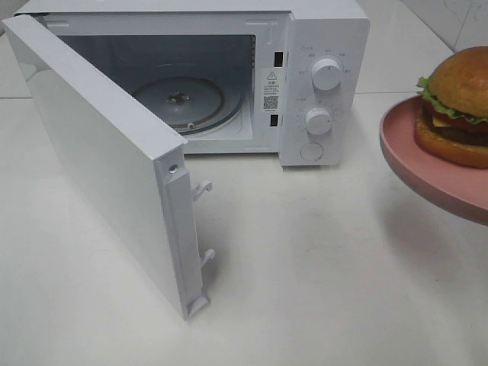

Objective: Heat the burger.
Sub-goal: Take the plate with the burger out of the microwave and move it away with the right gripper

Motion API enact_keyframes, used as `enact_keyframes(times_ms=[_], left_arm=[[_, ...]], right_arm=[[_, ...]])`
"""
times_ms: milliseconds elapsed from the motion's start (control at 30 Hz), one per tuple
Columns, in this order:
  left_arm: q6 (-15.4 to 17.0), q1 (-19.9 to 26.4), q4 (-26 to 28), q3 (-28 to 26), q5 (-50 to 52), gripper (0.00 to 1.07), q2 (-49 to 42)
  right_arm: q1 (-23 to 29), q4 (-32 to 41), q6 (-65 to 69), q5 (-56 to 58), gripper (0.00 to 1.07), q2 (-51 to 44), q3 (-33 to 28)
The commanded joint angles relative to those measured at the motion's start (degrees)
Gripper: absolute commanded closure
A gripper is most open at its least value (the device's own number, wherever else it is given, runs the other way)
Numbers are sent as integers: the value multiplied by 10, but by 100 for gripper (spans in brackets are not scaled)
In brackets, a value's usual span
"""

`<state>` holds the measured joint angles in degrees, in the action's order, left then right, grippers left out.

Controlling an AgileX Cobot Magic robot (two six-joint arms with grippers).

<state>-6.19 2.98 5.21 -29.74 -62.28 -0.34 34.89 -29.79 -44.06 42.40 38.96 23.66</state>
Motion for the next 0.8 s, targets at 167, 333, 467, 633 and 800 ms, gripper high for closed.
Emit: enact_keyframes(times_ms=[167, 333, 467, 633, 800], left_arm=[[2, -1, 2, 1, 7, 9, -9], [2, -1, 2, 1, 7, 9, -9], [2, -1, 2, 1, 7, 9, -9], [2, -1, 2, 1, 7, 9, -9], [2, -1, 2, 1, 7, 9, -9]], right_arm=[[0, -81, 115, 11, 107, -7, 6], [0, -97, 154, 26, 107, 0, 6], [0, -132, 226, 65, 107, 34, 6], [0, -160, 319, 95, 107, 86, 7], [0, -202, 428, 100, 107, 127, 7]])
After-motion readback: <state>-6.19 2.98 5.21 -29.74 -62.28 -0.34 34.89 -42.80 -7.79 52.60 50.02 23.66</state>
